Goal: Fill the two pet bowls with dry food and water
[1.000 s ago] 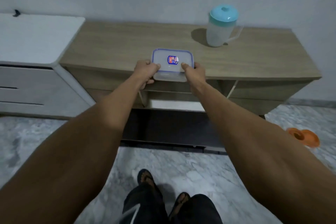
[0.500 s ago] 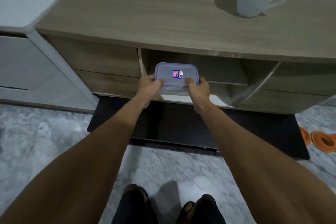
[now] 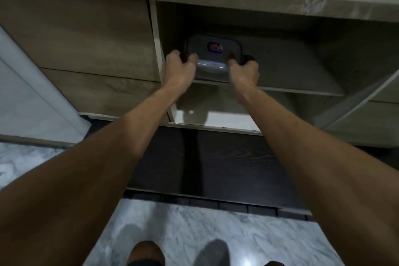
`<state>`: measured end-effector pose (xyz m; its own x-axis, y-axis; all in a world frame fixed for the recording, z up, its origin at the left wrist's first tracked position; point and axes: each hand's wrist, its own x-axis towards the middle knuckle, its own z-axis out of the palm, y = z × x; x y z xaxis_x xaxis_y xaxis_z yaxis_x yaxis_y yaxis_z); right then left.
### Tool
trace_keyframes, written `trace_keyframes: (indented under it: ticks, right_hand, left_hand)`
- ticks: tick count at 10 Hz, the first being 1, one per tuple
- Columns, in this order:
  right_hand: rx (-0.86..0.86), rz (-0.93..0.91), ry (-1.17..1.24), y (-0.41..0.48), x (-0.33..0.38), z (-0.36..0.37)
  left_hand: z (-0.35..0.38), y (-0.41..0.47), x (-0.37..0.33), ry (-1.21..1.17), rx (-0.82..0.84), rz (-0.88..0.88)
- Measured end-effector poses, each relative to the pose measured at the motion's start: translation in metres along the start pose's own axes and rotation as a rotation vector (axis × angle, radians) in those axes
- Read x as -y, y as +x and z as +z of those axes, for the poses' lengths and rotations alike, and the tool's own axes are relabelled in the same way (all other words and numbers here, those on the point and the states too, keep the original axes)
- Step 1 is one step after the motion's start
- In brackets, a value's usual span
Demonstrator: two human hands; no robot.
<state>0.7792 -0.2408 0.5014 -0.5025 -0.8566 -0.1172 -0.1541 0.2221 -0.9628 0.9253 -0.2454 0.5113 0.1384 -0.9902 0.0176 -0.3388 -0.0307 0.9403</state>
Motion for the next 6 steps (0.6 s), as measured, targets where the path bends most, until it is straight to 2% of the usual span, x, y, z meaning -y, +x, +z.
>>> trace_keyframes:
  ticks: [1, 4, 6]
  right_hand:
    - [-0.021, -0.030, 0.000, 0.010, 0.000, 0.012]
    - [-0.001, -0.030, -0.055, 0.027, -0.001, 0.026]
    - [0.056, 0.036, -0.114, 0.008, 0.018, -0.011]
  left_hand:
    - [0.004, 0.012, 0.006, 0.124, -0.033, 0.034]
    - [0.007, 0.023, 0.007, 0.246, -0.036, -0.027]
    - [-0.020, 0.003, -0.025, 0.192, 0.066, -0.215]
